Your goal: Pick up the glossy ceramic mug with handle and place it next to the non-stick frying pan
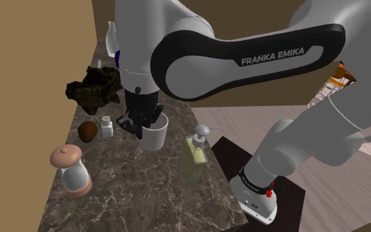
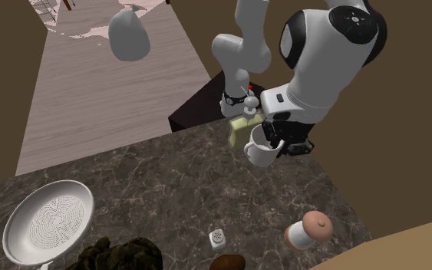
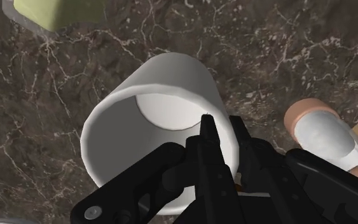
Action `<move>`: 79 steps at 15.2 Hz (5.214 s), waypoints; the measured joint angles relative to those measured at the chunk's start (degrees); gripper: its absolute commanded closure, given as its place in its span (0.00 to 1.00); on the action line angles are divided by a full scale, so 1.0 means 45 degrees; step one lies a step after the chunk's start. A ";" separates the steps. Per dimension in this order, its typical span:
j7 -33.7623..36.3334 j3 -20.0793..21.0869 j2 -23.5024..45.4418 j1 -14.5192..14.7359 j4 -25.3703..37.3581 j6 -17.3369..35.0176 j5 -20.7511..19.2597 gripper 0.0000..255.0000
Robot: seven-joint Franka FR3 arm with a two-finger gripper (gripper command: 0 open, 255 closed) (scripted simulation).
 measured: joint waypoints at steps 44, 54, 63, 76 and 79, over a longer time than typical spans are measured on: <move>-0.6930 -0.4761 0.4183 -0.3461 0.2578 0.1279 -0.2691 1.00; -0.6686 -0.4758 0.4750 -0.3448 0.1464 0.2922 -0.2954 1.00; -0.6364 -0.4783 0.5442 -0.3414 0.0635 0.4392 -0.3314 1.00; -0.6294 -0.4798 0.5614 -0.3408 0.0511 0.4686 -0.3406 0.00; -0.6409 -0.4788 0.5413 -0.3428 0.0777 0.4244 -0.3291 0.00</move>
